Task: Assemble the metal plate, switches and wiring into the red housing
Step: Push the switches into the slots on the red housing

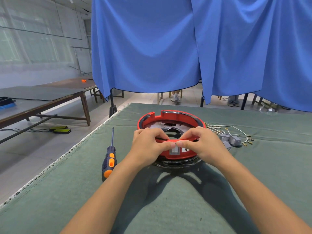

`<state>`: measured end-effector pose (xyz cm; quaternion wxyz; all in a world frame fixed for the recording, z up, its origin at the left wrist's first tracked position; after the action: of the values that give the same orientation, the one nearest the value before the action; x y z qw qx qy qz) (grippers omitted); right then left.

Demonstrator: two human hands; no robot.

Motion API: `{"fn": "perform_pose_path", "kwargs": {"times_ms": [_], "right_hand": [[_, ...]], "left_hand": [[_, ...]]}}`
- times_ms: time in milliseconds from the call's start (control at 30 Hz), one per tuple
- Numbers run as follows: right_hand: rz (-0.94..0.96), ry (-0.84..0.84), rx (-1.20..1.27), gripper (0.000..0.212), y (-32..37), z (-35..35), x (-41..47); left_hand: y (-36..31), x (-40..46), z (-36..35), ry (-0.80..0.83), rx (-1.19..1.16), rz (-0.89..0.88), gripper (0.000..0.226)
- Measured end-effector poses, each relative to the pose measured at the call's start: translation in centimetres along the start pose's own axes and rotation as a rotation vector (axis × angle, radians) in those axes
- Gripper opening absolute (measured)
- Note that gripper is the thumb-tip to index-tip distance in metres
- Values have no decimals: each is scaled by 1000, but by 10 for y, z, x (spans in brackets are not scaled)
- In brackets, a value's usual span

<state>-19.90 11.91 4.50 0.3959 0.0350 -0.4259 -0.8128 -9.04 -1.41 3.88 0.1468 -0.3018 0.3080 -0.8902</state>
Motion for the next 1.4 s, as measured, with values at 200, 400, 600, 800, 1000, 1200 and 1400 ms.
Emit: {"fn": "perform_pose_path", "kwargs": {"times_ms": [200, 400, 600, 800, 1000, 1200, 1400], "right_hand": [[0, 140, -93, 23, -3, 5, -1], [32, 36, -275, 39, -2, -3, -8], [91, -36, -297, 33, -2, -4, -10], [30, -132, -22, 26, -14, 14, -6], [-289, -595, -277, 28, -49, 39, -16], [-511, -379, -355, 47, -90, 29, -18], [-306, -528, 76, 27, -74, 29, -13]], "left_hand": [[-1, -6, 6, 59, 73, -117, 29], [-4, -6, 7, 14, 121, -149, 31], [-3, -6, 3, -8, 186, -204, 24], [-10, -17, -8, -120, 269, -251, 33], [-16, -18, -13, -124, 304, -304, 30], [-19, -18, -15, -106, 280, -316, 27], [-15, -16, -14, -95, 211, -287, 24]]}}
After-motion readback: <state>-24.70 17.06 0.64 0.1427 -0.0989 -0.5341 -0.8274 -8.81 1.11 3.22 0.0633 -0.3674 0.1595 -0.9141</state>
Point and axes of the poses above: each hand's wrist, its own x-axis towards the middle knuckle, its own z-axis out of the back of the hand, y = z × x, the point moved 4 cm from there along x, towards the middle knuckle, and after that the axes turned 3 degrees about -z, right-handed, at the moved point
